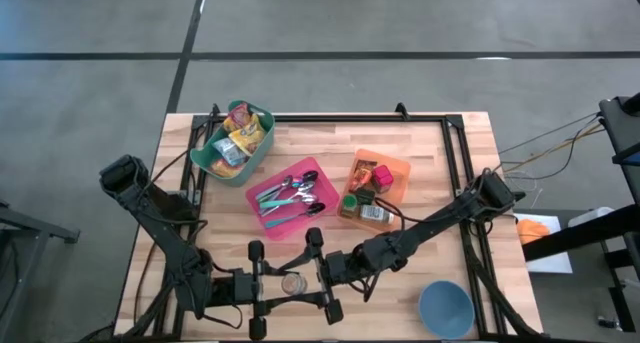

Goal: Pick & Place Food Item
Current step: Put the brown seasoning bottle into the orange bin

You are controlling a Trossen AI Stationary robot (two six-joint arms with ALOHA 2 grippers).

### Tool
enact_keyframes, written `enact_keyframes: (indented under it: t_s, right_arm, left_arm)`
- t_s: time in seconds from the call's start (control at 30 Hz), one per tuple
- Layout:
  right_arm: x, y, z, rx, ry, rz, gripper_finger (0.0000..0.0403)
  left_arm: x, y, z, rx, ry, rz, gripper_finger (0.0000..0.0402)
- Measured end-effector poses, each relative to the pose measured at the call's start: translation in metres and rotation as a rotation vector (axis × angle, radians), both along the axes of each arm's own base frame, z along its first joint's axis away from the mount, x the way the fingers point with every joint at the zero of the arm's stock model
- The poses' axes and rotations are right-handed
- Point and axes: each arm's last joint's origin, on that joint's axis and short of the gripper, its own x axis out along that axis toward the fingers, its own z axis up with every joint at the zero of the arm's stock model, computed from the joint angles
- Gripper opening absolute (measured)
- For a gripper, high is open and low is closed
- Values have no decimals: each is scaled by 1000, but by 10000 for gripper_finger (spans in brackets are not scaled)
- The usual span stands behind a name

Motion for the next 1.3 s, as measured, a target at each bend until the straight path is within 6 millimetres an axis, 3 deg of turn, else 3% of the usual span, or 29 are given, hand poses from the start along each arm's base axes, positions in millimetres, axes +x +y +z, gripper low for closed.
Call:
enact_keyframes:
  t_s: [0.47,0.8,1.3]
  right_arm:
    - [-1,0,1,-11,-5,-7,275]
    - [-2,-1,3,-16,6,-13,276]
    - [-20,-18,16,59,294,-49,276]
  left_arm:
    - [-4,-2,-1,-9,21,-16,168]
    - [-15,6,5,-61,86,-57,168]
    - [-30,21,1,-181,305,-201,168]
